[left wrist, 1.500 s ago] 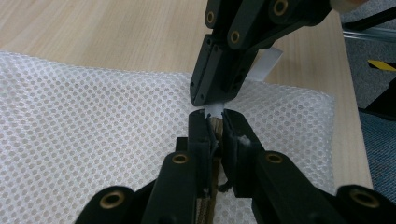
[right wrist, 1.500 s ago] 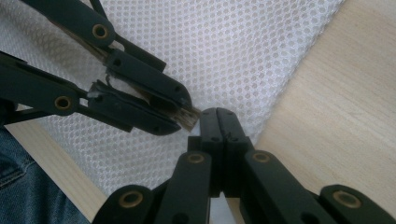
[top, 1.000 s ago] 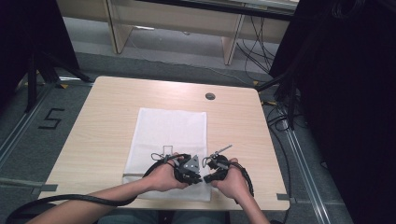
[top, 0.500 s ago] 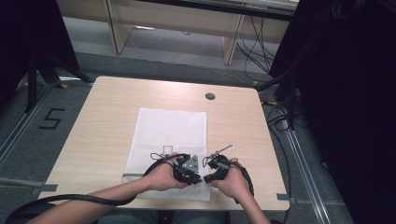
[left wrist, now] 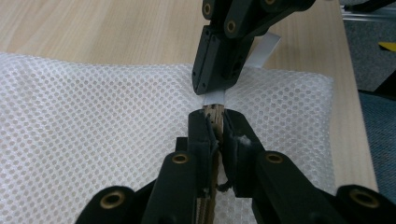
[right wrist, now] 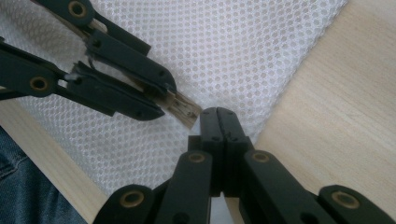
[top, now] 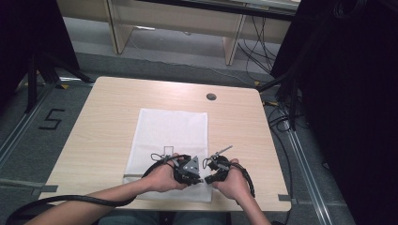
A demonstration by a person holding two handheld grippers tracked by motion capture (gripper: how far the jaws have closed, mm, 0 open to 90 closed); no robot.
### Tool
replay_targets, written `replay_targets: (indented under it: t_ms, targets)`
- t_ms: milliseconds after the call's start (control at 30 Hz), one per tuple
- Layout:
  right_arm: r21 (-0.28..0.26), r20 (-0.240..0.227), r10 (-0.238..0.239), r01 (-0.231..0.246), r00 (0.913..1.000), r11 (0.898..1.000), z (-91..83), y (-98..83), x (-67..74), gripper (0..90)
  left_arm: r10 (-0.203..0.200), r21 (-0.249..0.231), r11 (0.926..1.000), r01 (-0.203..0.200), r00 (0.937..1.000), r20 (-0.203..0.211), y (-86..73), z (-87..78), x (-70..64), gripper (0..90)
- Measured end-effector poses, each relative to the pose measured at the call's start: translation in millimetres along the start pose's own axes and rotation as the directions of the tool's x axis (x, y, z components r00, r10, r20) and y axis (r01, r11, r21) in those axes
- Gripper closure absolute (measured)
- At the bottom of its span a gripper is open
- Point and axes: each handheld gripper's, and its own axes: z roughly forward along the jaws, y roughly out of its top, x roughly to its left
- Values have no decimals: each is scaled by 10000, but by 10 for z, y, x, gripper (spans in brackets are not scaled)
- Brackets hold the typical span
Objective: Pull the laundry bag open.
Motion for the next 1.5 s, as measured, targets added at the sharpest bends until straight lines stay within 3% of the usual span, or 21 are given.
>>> replay_targets:
  t_ms: [33, 67, 200, 333, 367, 500, 533, 667, 733, 1033, 1133, 1233, 1300, 1500]
  targets:
    - [26, -19, 4, -4, 10000, 10000, -1, 2, 0, 900, -3, 0, 10000, 3, 10000, -61, 2, -10, 4, 818]
    - [113, -42, 111, -111, 9999, 9999, -5, 4, 5, 900, 262, 153, 9995, -260, 9995, -150, 7, -31, 12, 818]
    - [14, -16, 0, 0, 10000, 10000, -1, 2, 1, 900, -150, -119, 9998, 149, 9999, -65, -16, -87, 13, 817]
    - [-118, -76, -188, 187, 9998, 9998, 8, 3, -28, 900, 122, -59, 9999, -123, 9998, -140, -9, -91, -2, 817]
    - [-126, -72, -187, 186, 9998, 9997, 9, 2, -27, 900, 0, -74, 10000, -1, 9999, -106, -12, -92, -8, 817]
    - [-133, -74, -204, 203, 9998, 9997, 8, 1, -27, 900, 190, 15, 9998, -190, 9997, -129, -17, -119, 3, 817]
    - [-120, -86, -211, 210, 9997, 9997, 9, 2, -29, 900, -13, -21, 10000, 13, 10000, -98, -26, -127, 2, 818]
    - [-82, -74, -195, 194, 9998, 9998, 8, 4, -30, 900, 60, -74, 10000, -62, 9998, -188, -50, -186, 22, 817]
    - [-22, -11, -147, 147, 9999, 9999, 5, 4, -21, 900, -123, -138, 9998, 121, 9998, -133, -60, -197, 17, 817]
    - [-115, -98, -144, 142, 9998, 9998, 6, 0, -28, 900, -62, -189, 9998, 60, 10000, -70, -78, -203, 14, 817]
    - [-79, -75, -72, 71, 9999, 9999, 5, -2, -28, 900, 162, -54, 9999, -163, 9998, -145, -79, -222, 22, 817]
    - [-35, -49, 49, -49, 10000, 10000, 1, -2, -17, 900, -1, -156, 9999, -1, 9999, -124, -91, -248, 16, 817]
    - [-96, -89, -153, 152, 9998, 9998, 5, 2, -28, 900, -59, -161, 9999, 57, 9999, -143, -97, -256, 13, 817]
    - [-80, -60, -48, 47, 10000, 10000, 5, -2, -26, 900, 43, -143, 9999, -45, 9999, -151, -103, -265, 16, 817]
